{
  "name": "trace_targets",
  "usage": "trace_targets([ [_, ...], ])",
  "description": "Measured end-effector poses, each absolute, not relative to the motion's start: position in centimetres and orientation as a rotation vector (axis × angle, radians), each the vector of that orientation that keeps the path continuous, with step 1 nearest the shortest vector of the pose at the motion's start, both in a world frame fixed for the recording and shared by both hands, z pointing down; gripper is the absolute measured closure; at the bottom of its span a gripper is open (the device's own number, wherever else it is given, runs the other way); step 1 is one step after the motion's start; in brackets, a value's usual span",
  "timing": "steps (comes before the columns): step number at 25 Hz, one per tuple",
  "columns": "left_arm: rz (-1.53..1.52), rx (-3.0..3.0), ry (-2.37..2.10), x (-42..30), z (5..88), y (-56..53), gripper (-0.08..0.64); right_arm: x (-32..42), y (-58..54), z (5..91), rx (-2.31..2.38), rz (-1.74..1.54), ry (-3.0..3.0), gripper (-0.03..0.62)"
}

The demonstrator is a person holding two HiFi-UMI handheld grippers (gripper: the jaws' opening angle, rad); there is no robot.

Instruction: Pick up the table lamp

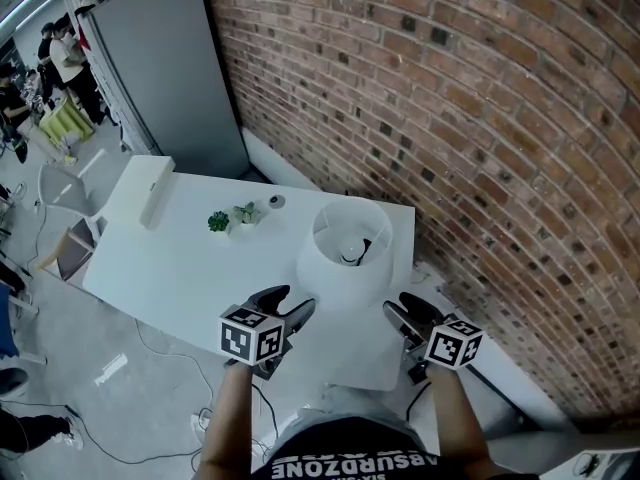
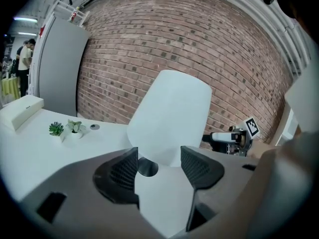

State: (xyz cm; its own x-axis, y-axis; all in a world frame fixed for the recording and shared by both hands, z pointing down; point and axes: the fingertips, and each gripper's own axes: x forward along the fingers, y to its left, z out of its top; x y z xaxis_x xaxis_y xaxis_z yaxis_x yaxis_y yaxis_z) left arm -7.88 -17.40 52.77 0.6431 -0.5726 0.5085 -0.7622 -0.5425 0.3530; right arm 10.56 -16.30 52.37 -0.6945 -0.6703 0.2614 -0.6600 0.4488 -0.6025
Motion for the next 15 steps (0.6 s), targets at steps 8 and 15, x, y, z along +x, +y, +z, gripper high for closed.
trace_targets([
  [8, 0.399, 2.245, -0.988, -8.6, 54.0, -19.9, 0.310, 11.1, -18.6, 53.6, -1.098, -1.189, 2.652, 0.320],
  [15, 0.260, 2.149, -0.752, -8.3, 54.6, -20.1, 0.310, 11.5, -20.4, 54.7, -1.022, -1.272, 2.617, 0.319],
])
